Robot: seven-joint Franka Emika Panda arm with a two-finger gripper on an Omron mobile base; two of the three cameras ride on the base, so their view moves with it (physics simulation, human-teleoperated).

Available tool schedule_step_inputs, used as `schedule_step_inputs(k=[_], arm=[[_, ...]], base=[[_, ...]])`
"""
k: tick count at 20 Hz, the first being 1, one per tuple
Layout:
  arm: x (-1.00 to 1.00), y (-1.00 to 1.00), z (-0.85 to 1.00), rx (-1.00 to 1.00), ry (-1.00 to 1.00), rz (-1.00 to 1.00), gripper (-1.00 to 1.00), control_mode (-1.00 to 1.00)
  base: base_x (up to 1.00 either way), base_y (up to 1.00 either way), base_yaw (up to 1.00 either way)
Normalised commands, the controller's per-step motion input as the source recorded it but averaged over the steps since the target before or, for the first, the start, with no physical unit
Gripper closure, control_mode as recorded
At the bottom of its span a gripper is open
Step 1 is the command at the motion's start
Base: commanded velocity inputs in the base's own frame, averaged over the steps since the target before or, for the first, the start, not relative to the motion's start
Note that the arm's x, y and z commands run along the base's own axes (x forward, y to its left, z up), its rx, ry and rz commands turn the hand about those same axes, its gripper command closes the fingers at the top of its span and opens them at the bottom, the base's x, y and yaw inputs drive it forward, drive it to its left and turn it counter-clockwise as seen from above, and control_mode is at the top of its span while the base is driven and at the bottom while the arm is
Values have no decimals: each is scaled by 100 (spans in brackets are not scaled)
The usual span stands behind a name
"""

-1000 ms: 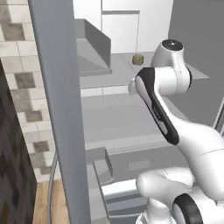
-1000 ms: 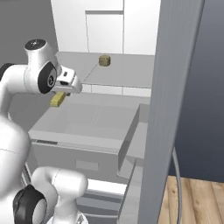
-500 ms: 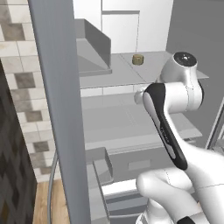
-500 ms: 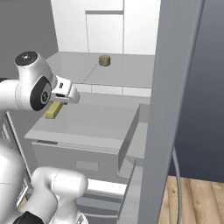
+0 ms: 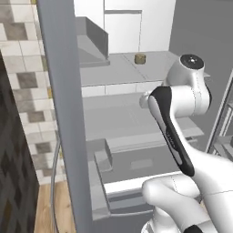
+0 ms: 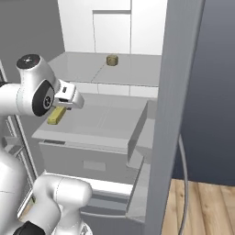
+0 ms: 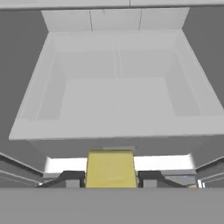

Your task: Pick the egg and butter from the fridge and place them by the bowl for mixing.

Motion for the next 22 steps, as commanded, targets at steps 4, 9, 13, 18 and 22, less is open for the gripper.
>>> schedule_step_inputs(k=[4, 9, 13, 18, 22], arm=[[0, 0, 0, 0, 0, 0, 100, 100], [0, 0, 0, 0, 0, 0, 100, 100], [0, 0, 0, 0, 0, 0, 100, 100], [0, 0, 0, 0, 0, 0, 100, 100], [0, 0, 0, 0, 0, 0, 100, 100]], base=[[-80, -11, 0], [-89, -12, -9], [-85, -5, -18], [-83, -3, -21], [-68, 0, -39]])
